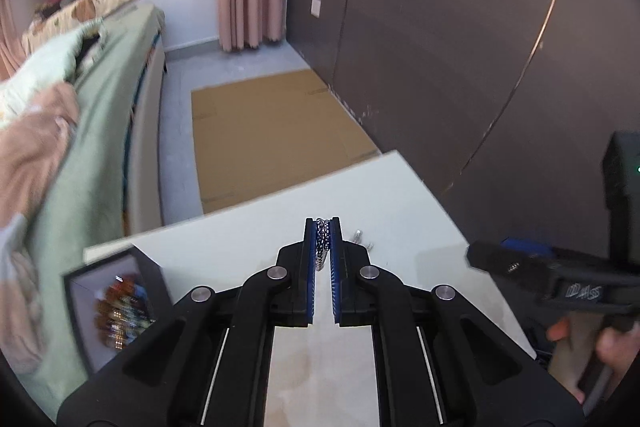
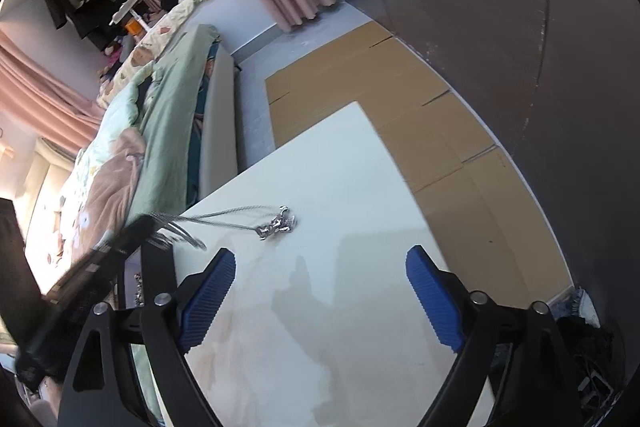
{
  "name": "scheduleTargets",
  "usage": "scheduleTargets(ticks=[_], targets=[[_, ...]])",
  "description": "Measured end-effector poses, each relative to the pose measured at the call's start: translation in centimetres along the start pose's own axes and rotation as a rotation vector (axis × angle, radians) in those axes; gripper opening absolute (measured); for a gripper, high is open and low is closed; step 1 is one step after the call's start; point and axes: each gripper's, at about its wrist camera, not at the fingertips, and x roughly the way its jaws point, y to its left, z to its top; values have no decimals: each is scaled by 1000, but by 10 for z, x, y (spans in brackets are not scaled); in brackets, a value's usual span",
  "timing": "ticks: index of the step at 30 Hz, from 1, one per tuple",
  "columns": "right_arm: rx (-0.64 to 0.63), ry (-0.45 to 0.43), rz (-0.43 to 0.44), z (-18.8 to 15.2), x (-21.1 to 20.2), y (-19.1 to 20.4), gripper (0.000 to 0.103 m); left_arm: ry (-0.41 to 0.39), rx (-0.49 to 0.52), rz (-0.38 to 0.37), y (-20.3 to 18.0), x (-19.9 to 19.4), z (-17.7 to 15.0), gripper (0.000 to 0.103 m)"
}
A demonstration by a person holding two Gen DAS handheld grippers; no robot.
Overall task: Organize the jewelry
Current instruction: 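Carry the silver chain with the left tool down into the box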
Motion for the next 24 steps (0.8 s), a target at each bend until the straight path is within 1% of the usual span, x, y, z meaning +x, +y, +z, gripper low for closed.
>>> scheduleTargets(ticks=[3,7,12,18,24], targets=[[-7,-6,23,-1,-2,6,95,-45,17,24,1,-26,11,7],[-7,-5,50,-3,-5,11,95,-93,36,63,7,-55,21,7],[-34,6,70,-6,-4,25,95,-152,48,134,23,-97,32,7],[-61,12,88,-12,-3,38,95,-185,30,193,47,-128,38,7],[-94,23,88,-19,0,50,95,-186,11,224,64,-141,36,7]])
